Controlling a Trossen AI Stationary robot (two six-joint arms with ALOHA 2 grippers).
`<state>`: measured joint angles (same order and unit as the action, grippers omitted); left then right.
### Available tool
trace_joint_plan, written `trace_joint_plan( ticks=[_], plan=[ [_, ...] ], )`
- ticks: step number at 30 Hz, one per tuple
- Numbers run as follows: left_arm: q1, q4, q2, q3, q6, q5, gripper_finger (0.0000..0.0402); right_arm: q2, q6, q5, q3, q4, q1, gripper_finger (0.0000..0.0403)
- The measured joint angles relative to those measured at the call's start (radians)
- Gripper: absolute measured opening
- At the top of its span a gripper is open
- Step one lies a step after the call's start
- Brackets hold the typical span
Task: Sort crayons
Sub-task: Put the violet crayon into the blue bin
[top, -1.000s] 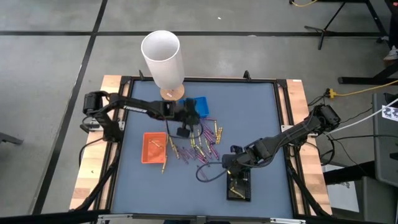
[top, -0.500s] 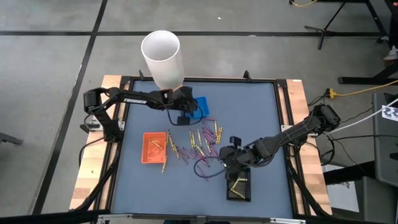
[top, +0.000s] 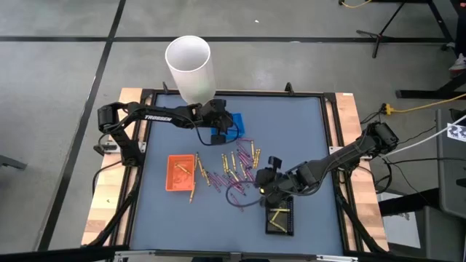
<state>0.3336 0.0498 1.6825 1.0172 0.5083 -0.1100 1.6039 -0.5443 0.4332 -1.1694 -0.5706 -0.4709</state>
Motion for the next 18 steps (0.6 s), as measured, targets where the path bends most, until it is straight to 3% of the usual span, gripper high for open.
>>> trace_joint_plan(
  ticks=[8,18],
  plan=[
    [0.0,0.001,0.0,0.0,-0.01,0.0,0.0132,0.0,-0.007,0.02,0.0,-0.001,0.052,0.0143],
    [0.0,0.002,0.0,0.0,-0.01,0.0,0.0128,0.008,-0.01,-0.046,0.012,0.01,0.135,0.0143]
  ],
)
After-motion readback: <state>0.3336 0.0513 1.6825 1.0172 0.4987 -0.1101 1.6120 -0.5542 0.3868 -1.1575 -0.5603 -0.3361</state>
